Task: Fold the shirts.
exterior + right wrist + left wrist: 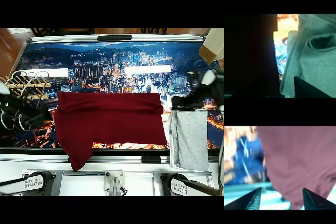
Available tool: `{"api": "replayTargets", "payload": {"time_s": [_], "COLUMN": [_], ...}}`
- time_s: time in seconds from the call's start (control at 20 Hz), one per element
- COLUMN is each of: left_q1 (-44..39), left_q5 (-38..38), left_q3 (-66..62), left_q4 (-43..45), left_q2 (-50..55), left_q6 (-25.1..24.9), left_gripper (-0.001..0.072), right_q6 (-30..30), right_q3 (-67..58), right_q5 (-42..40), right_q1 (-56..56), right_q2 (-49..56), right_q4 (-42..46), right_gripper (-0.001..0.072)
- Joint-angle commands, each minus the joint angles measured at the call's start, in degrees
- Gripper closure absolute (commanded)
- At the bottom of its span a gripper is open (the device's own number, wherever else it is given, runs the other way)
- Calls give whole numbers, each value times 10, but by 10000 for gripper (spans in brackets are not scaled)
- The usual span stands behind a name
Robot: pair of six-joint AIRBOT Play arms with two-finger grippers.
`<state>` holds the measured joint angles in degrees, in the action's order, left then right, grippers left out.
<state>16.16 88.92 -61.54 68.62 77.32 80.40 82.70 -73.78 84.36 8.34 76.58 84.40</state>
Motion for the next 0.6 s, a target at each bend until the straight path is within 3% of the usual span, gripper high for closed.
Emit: {"api": "replayTargets", "payload": {"time_s": [0.0,0.15,0.4,0.55], "left_q1": [17,17,-27,-67], "left_q5": [-56,-104,-139,-198], "left_q3": [191,269,343,357], "left_q4": [-22,-51,-74,-80], "left_q2": [-130,-176,-164,-163], "left_q6": [-24,-33,-52,-29], "left_gripper": [213,234,231,233], "right_q6": [-25,-24,-18,-19], "right_q3": [46,52,69,119], "right_q5": [12,4,-3,24], "right_q1": [35,38,38,38], "right_q2": [-72,-79,-78,-79], "right_q4": [-33,-33,-34,-86], "right_gripper": [244,244,243,223]}}
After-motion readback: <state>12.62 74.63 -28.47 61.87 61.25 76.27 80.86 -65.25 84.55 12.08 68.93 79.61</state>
